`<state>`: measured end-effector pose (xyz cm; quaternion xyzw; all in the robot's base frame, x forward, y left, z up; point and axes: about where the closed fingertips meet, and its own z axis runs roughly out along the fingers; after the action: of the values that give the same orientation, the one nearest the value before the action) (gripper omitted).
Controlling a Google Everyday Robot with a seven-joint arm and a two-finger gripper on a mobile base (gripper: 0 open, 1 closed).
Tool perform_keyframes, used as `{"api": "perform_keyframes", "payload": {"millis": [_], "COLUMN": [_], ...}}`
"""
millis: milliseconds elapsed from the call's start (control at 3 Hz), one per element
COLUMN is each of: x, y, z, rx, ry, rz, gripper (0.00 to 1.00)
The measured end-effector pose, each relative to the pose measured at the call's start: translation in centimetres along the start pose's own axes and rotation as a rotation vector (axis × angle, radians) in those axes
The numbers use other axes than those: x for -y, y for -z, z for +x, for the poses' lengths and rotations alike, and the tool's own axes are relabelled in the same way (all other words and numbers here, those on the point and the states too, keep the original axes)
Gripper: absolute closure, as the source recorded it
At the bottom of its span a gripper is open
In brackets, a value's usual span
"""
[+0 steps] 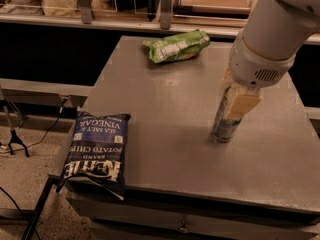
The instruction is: Move redbull can near blue chip bag
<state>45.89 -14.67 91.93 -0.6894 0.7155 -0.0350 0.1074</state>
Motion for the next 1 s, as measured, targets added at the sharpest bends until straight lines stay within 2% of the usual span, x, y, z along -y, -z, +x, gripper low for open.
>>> {"api": "perform_keyframes", "payload": {"millis": [333, 667, 1000], "x": [0.1, -0.1, -1.2], "y": [0.1, 0.5, 2.5], "z": [-0.1, -0.7, -2.2], "rx": [0.001, 0.009, 0.037], "ry": [0.001, 0.045, 0.129], "rz": [0.004, 0.008, 0.027], "gripper": [1.0, 1.0, 1.0]}}
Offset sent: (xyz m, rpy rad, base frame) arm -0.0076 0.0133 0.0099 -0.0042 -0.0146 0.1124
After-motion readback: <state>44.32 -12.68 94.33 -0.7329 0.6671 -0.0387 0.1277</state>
